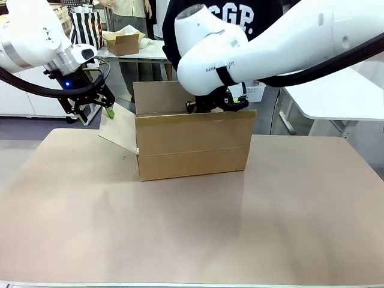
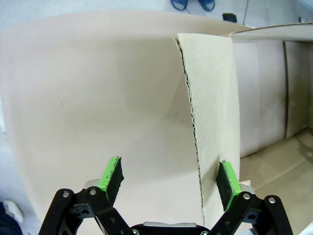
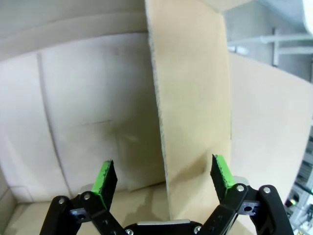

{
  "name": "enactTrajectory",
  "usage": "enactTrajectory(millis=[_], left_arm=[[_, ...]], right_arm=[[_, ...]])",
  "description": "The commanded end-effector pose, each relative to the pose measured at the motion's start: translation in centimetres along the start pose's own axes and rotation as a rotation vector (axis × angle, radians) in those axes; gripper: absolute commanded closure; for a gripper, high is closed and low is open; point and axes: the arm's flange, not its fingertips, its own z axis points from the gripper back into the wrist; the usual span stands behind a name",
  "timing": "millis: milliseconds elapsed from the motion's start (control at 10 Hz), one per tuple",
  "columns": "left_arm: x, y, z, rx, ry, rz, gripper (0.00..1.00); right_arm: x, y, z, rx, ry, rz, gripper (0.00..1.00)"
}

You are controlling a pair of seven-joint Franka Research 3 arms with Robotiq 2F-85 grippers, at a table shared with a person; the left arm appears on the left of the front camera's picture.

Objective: Pack the gift set into the box.
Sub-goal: Place both hands on the side flaps of the Package Box and spread them outward.

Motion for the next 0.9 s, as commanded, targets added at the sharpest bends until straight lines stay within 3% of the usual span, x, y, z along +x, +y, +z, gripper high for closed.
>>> enactTrajectory(millis=[0,400,800], left_arm=[[0.0,-0.2,0.2,0.018,-0.004,0.014,0.00],[0.0,-0.2,0.2,0.018,-0.004,0.014,0.00],[0.0,-0.2,0.2,0.018,-0.004,0.014,0.00]], right_arm=[[1.3,1.0,-0.8,-0.068,0.032,-0.031,0.00],[2.4,-1.0,-2.9,-0.144,0.053,-0.073,0.00],[3.0,-6.4,-0.8,-0.094,0.066,-0.116,0.00]])
